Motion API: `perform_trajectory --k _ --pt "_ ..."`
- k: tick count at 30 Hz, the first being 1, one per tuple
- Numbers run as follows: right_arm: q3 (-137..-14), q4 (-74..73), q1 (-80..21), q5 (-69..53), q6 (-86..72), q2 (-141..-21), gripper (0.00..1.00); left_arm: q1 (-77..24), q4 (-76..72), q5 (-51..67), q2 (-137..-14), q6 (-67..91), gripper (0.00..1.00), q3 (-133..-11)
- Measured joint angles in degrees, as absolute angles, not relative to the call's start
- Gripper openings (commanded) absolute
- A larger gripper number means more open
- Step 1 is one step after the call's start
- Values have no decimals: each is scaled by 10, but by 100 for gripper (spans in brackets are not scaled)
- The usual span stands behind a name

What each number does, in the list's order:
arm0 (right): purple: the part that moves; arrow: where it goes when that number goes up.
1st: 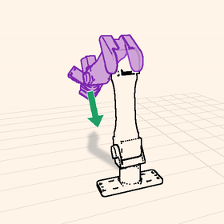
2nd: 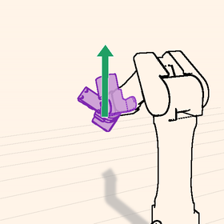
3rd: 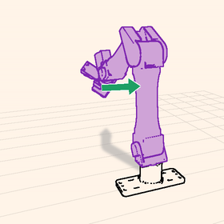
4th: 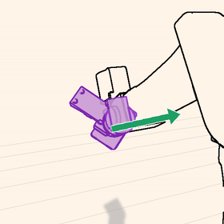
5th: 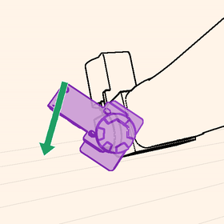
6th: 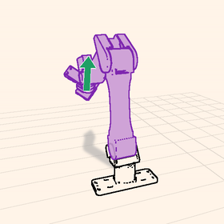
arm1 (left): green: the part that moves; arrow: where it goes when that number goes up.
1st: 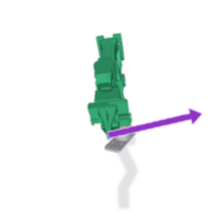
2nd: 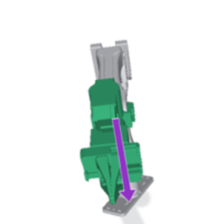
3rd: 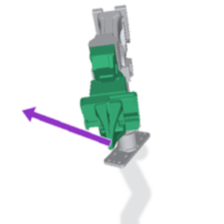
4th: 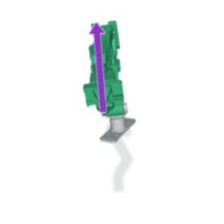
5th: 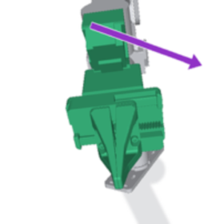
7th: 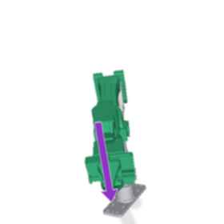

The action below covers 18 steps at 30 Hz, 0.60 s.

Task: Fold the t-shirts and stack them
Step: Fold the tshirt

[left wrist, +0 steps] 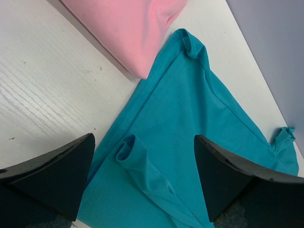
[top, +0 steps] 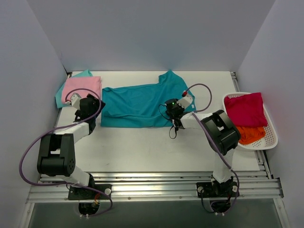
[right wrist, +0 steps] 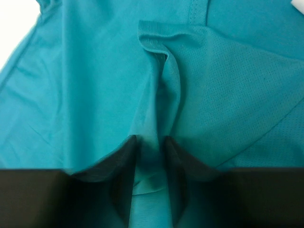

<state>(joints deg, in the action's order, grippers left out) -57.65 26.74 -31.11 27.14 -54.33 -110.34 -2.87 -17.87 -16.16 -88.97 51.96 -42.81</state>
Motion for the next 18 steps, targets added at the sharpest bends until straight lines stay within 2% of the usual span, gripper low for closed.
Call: perform_trajectory --k 2,3,18 --pt "-578 268 -311 267 -543 -1109 2 -29 -179 -162 -890 520 94 -428" --pt "-581 268 -311 265 -543 -1113 0 -28 -179 -162 -890 519 94 -428" --pt "-636 258 -311 255 -535 -1129 0 -16 -191 -157 -890 519 94 -426"
